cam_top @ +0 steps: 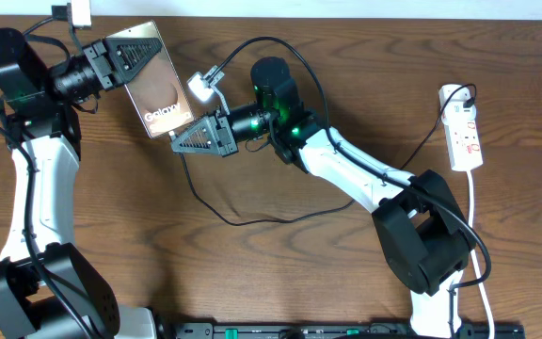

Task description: Plug charger to phone and switch on socket

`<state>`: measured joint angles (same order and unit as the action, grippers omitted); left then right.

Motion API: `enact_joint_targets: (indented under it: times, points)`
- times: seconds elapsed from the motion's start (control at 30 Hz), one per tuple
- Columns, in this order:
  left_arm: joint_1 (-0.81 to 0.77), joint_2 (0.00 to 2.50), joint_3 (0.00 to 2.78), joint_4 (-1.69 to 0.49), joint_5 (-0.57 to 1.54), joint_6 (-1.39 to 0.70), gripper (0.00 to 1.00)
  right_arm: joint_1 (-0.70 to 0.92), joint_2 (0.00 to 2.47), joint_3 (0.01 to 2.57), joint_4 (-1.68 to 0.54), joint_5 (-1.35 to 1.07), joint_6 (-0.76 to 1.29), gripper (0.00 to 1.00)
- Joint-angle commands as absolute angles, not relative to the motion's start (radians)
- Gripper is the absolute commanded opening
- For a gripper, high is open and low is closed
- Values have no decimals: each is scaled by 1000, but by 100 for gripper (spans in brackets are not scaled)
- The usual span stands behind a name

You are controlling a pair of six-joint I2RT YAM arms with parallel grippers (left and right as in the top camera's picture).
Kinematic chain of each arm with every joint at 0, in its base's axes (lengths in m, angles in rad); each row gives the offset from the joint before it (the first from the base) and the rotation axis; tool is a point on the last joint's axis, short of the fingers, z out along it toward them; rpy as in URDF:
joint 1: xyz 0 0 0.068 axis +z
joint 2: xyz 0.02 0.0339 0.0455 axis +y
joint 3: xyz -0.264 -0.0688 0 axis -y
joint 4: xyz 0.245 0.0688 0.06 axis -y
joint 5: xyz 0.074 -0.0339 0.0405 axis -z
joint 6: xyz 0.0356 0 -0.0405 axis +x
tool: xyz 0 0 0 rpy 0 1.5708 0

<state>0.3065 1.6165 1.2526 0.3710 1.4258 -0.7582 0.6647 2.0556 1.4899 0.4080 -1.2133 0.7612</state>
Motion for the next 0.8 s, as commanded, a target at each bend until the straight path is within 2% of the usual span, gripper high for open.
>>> enact_joint_targets:
  times: [0.0, 0.77]
  points:
    - [285, 1614, 1253, 361, 1533, -778, 7, 619, 2046, 1518, 422, -1069, 770, 1]
    - [330, 1614, 1253, 361, 1499, -760, 7, 601, 2046, 1517, 385, -1120, 731, 1]
